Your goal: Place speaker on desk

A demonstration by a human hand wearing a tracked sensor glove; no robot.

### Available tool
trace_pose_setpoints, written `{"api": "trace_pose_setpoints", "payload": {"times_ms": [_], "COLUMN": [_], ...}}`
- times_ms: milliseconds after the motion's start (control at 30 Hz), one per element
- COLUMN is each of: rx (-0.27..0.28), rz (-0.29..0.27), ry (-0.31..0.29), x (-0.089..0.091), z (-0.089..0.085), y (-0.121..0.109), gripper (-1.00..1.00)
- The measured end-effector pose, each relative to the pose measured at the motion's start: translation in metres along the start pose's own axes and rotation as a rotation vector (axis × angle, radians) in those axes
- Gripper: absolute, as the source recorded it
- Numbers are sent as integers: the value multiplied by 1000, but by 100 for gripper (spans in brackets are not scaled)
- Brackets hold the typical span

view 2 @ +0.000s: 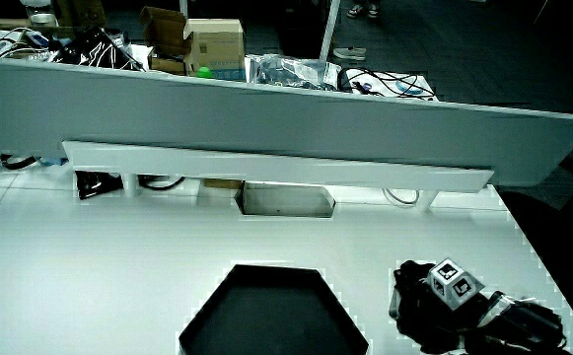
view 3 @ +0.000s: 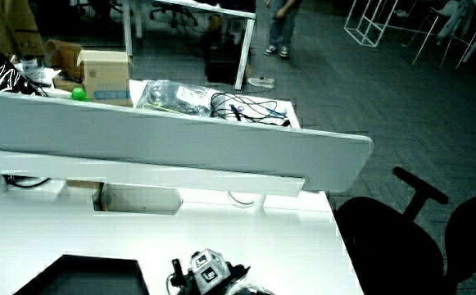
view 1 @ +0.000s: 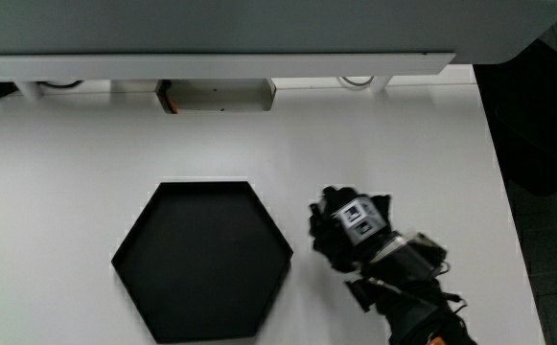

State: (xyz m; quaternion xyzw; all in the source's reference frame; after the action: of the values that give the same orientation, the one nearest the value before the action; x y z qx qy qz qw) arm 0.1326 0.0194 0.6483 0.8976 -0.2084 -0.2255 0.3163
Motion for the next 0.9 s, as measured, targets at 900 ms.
{"api": "trace_pose_setpoints", "payload": {"times_ms": [900], "rx": [-176], "rz": [-321], "ry": [10], "x": [108], "z": [2], "y": [16], "gripper": [-26]}}
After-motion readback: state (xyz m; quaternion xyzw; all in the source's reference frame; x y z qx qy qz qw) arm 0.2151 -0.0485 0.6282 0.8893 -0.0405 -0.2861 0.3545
